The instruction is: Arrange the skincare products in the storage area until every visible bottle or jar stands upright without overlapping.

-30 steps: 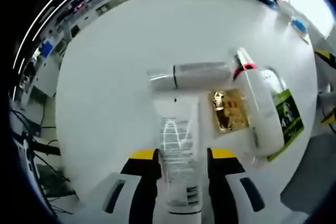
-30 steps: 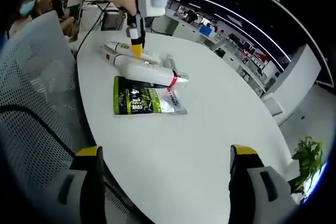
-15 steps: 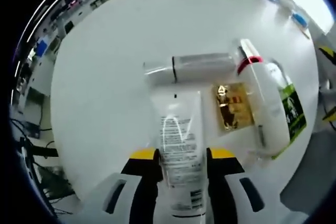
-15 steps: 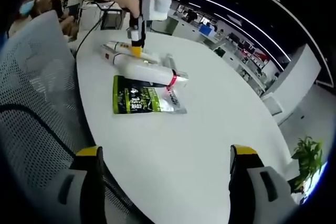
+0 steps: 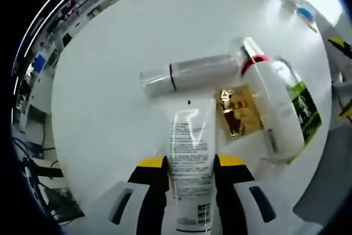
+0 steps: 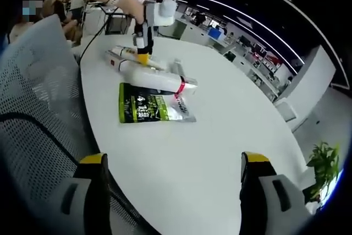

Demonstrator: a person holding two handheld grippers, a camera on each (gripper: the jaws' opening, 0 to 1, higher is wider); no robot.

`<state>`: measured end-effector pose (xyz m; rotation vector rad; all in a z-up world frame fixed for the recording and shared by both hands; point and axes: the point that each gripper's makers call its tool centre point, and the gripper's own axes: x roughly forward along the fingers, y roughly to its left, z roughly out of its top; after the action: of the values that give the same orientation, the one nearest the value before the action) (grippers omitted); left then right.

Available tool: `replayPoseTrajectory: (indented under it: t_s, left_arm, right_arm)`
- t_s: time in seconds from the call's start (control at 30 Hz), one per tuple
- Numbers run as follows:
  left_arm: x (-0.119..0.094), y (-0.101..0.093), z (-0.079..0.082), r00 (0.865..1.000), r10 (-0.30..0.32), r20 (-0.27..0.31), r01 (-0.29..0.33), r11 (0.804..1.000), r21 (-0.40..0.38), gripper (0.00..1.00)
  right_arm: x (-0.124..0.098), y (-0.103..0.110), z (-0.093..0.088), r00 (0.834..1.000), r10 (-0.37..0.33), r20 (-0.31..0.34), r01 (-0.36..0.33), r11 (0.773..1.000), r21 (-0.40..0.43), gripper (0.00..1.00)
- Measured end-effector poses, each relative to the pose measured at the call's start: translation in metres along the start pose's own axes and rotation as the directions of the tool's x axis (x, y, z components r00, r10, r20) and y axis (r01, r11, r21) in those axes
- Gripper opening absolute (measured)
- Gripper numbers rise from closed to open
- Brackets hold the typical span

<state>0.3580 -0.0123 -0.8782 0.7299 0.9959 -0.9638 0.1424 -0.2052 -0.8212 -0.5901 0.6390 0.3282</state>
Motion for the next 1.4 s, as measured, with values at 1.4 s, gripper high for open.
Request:
replayPoseTrajectory:
  t_s: [1.4]
  left_arm:
    - [-0.035,0.016,0.028,0.947,0.118,0.297,-0.070,0.983,-0.169,0.21]
  right_arm:
    - [-0.002,0.001,0.005,1.000,-0.004,0.020,0.005,0.999,-0.040,1.00]
